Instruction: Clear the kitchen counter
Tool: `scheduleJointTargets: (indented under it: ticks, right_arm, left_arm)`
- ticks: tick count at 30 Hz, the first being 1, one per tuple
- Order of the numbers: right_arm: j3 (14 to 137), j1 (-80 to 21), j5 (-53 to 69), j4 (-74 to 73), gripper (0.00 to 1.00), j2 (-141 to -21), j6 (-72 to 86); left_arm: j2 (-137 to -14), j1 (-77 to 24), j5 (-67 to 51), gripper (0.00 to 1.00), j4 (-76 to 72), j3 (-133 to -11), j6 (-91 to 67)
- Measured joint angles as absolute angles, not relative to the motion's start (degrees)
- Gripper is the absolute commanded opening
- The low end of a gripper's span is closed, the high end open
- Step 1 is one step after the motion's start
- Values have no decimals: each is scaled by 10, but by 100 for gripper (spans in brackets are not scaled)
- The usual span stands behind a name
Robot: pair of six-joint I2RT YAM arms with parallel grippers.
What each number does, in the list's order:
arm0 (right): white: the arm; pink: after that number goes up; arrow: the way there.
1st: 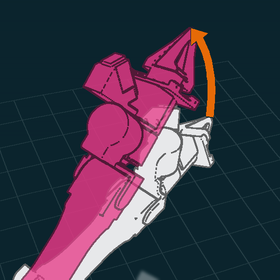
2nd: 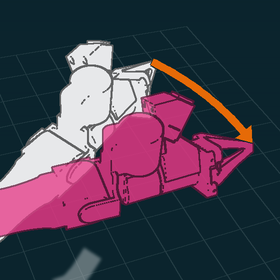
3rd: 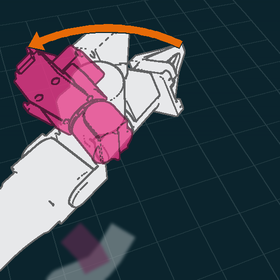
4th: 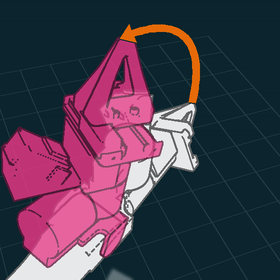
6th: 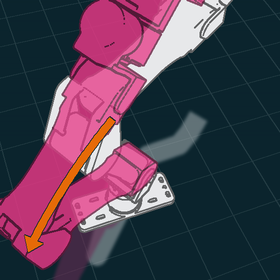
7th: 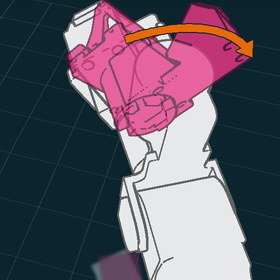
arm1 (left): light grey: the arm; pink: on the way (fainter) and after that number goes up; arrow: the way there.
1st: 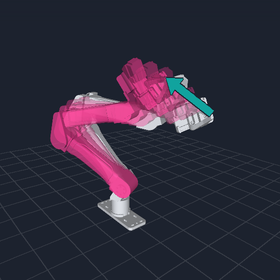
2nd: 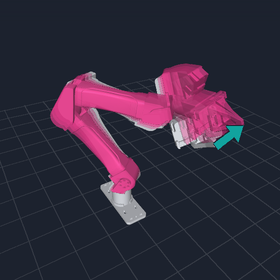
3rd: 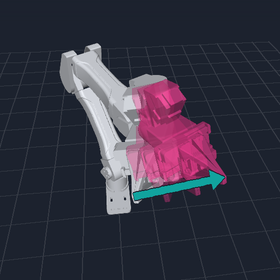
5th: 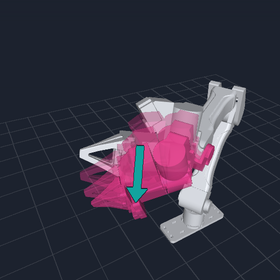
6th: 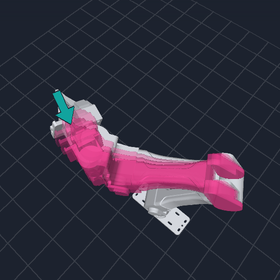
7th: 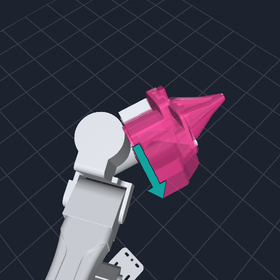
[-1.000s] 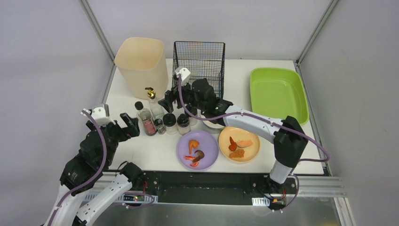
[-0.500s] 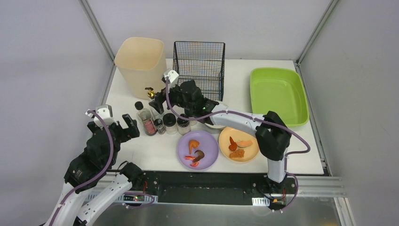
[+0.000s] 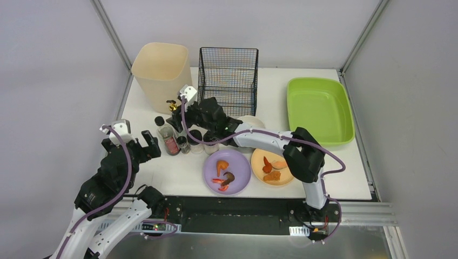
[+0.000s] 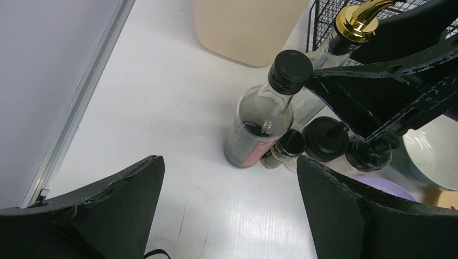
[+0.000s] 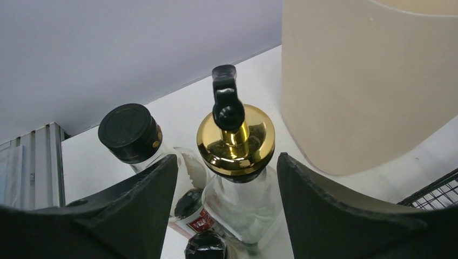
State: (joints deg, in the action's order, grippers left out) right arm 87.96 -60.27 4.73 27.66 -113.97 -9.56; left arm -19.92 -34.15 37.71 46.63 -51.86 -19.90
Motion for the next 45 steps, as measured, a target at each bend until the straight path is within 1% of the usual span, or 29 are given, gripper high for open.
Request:
scheduleJointTargets:
  ticks: [6,8,12,16,17,18,20,21,22,36,45]
  right_arm:
    - [880,-605,31,290,52,-1142,-114]
    - [880,-605,24,299,51,-1142,-119]
    - [880,-605,18,312,41,-1142,-126]
    - [883,-606,15,323,36,-1152,-133]
    - [886,-607,14,324,32,-1155,-136]
    - [888,-607,12,326,26,-1157,-140]
    - [888,-607,10,331,14,-1159,-142]
    - [888,-607,9,332,5,-1159,-142]
    - [888,-607,9,332,0,-1159,-142]
    - [888,-614,-13,327,0,-1155,-148]
    - [888,-614,-30,290,0,-1117,-168]
  left_arm:
    - [-205,-341,375,97,466,-518,-199]
    - [-209,-341,375,97,466,-518,-199]
    - [-215,-341,375,97,466,-518,-199]
    - [-215,-340,375,97,466,-518,-199]
    - [-216,-340,375,97,467,-518,-199]
    - [-216,-340,374,97,467,-518,-199]
    - [-218,-340,372,97,467,-518,-199]
    - [-219,-340,370,97,466,-518,-199]
    - [-220,-340,368,97,466,-518,-199]
    - [-221,-340,364,97,466,-518,-199]
    - [-221,-340,364,97,466,-517,-199]
